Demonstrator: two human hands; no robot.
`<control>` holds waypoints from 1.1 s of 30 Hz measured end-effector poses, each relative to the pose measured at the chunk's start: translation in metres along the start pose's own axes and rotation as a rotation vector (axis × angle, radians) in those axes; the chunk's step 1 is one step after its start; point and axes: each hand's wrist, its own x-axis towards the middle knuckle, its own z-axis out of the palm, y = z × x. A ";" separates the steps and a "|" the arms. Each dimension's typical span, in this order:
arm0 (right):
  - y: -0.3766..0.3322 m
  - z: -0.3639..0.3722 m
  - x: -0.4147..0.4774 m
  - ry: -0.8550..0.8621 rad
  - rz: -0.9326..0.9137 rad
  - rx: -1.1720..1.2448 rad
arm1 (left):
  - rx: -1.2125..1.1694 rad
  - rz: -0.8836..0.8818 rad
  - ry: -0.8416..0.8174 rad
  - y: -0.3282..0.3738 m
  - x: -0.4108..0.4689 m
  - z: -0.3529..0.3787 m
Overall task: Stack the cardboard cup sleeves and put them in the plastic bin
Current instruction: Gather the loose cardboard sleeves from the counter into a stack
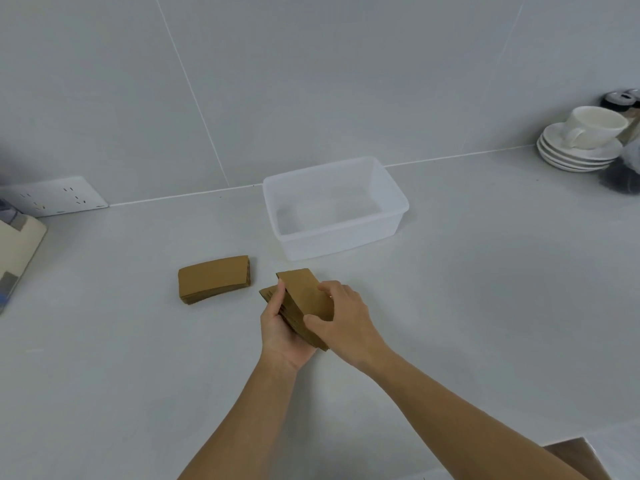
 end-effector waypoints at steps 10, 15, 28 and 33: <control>0.009 0.016 -0.001 -0.095 -0.101 -0.119 | -0.031 0.012 -0.016 0.005 -0.011 -0.007; 0.013 0.014 0.002 -0.145 -0.119 -0.096 | 0.061 -0.031 0.018 0.010 -0.020 -0.011; 0.008 -0.011 0.030 -0.146 -0.187 0.110 | 0.211 -0.149 -0.025 0.022 -0.041 -0.013; 0.007 -0.016 0.035 -0.333 -0.155 0.158 | 0.270 -0.248 -0.085 0.021 -0.048 -0.011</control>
